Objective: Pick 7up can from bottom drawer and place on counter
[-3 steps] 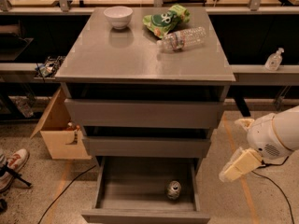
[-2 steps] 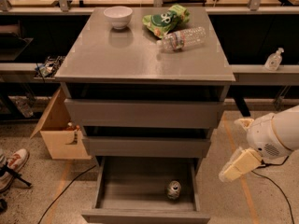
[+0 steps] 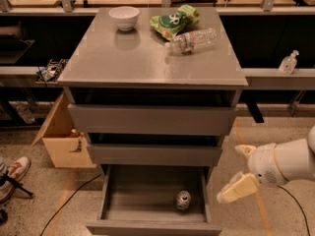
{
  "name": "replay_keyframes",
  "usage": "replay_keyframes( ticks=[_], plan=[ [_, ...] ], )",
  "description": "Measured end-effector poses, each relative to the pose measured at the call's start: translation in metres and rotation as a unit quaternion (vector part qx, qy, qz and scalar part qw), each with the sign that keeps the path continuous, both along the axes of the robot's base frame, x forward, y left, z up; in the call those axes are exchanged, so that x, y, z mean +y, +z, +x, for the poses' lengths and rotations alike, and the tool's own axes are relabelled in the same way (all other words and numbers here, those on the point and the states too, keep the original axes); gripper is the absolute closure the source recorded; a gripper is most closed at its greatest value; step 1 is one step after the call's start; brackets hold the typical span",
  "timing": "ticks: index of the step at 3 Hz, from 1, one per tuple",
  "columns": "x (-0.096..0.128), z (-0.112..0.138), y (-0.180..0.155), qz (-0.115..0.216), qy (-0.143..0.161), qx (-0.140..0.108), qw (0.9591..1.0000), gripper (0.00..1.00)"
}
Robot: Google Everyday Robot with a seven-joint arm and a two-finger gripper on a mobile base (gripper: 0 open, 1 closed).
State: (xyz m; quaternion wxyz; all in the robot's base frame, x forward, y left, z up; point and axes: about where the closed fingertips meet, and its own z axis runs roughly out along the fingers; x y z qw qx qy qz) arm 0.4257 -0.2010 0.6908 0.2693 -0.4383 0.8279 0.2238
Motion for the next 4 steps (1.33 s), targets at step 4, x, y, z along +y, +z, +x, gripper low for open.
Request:
replay_keyframes(
  ticks=[4],
  plan=[
    [0.041, 0.008, -0.154, 0.084, -0.094, 0.020, 0.9918, 0.00]
  ],
)
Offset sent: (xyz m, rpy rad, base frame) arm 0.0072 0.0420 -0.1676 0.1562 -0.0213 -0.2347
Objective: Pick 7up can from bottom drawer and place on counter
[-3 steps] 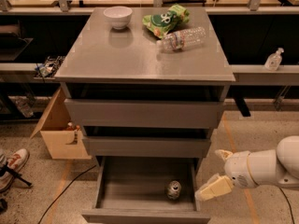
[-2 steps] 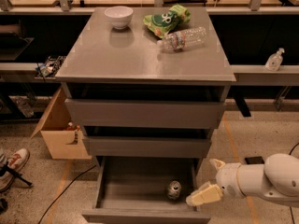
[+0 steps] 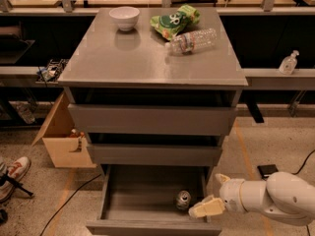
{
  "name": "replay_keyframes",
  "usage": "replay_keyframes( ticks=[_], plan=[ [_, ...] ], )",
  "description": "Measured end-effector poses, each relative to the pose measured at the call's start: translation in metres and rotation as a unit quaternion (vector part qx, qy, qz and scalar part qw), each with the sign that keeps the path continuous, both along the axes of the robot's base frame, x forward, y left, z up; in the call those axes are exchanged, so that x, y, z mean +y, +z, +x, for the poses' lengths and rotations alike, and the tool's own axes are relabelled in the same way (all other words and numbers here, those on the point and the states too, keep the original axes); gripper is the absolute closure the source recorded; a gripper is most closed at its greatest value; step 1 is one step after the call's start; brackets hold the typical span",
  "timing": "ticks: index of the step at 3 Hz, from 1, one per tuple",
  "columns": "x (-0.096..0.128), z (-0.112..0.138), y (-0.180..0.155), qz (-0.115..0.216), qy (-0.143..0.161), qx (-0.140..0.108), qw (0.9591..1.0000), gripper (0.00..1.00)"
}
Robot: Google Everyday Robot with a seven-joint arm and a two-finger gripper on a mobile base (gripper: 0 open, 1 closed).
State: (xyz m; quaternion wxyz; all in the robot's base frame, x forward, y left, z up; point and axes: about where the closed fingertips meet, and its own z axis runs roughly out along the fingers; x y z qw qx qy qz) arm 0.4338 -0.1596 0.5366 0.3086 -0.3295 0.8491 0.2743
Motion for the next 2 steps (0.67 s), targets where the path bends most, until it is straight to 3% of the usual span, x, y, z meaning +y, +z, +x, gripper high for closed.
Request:
replay_keyframes(
  ticks=[2],
  plan=[
    [0.002, 0.015, -0.062, 0.025, -0.045, -0.020, 0.9985, 0.00]
  ],
)
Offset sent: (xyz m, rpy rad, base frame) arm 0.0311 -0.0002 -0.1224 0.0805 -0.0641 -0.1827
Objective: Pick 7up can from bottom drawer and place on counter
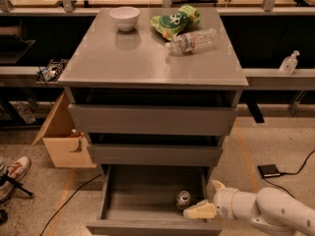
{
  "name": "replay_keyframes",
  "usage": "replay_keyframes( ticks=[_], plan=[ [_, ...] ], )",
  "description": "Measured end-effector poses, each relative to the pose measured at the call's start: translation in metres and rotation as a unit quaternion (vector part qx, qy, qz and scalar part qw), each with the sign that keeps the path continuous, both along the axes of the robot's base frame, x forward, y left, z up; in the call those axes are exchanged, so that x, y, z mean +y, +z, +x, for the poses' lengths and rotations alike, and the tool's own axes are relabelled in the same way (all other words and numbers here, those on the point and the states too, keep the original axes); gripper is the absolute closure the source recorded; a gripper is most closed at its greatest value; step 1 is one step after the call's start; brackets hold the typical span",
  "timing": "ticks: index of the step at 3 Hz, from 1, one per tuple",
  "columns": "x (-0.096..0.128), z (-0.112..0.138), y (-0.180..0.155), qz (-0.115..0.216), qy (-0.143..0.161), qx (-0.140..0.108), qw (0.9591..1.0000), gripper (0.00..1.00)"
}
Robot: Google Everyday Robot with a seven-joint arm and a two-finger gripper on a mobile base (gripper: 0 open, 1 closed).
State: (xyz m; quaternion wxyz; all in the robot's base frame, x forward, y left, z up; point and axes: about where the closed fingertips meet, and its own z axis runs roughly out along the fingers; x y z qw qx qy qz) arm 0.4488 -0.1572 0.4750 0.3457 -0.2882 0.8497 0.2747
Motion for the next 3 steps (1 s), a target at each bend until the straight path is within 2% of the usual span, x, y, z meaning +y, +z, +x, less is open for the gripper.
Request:
replay_keyframes(
  ticks=[2, 3],
  plan=[
    [0.006, 0.018, -0.086, -0.010, -0.055, -0.008, 0.9984, 0.00],
    [0.031, 0.042, -0.140, -0.014, -0.068, -0.012, 0.9975, 0.00]
  ],
)
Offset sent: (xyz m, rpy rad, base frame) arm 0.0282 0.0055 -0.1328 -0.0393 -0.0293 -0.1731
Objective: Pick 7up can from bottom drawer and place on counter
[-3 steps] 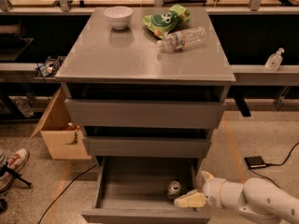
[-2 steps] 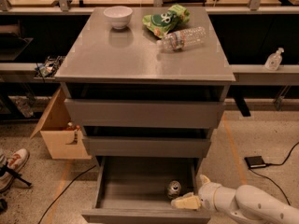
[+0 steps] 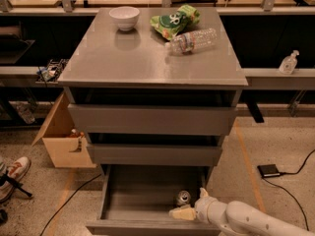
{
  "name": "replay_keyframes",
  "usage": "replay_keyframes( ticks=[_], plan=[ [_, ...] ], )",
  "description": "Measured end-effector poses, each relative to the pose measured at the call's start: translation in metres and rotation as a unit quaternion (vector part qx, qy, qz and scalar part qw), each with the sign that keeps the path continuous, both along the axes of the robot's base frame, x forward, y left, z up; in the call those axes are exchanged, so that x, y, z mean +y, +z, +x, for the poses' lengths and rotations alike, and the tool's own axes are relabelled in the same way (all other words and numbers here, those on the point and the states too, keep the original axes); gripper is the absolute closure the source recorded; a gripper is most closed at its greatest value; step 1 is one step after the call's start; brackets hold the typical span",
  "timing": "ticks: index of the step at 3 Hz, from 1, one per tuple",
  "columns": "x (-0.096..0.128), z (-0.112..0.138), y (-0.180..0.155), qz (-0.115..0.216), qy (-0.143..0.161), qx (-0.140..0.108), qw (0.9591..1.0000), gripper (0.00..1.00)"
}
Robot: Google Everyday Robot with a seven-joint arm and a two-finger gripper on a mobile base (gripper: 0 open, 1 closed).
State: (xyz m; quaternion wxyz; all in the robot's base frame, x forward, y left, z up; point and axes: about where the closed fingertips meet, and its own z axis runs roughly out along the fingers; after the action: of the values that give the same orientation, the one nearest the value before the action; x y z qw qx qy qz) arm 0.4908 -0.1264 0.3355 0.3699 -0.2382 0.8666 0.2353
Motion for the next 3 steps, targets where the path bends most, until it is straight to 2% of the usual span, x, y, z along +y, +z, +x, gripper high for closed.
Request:
replay_keyframes(
  ticks=[1, 3],
  plan=[
    [0.000, 0.000, 0.000, 0.000, 0.000, 0.000, 1.0000, 0.00],
    [-0.003, 0.015, -0.026, -0.012, -0.026, -0.026, 0.9992, 0.00]
  ],
)
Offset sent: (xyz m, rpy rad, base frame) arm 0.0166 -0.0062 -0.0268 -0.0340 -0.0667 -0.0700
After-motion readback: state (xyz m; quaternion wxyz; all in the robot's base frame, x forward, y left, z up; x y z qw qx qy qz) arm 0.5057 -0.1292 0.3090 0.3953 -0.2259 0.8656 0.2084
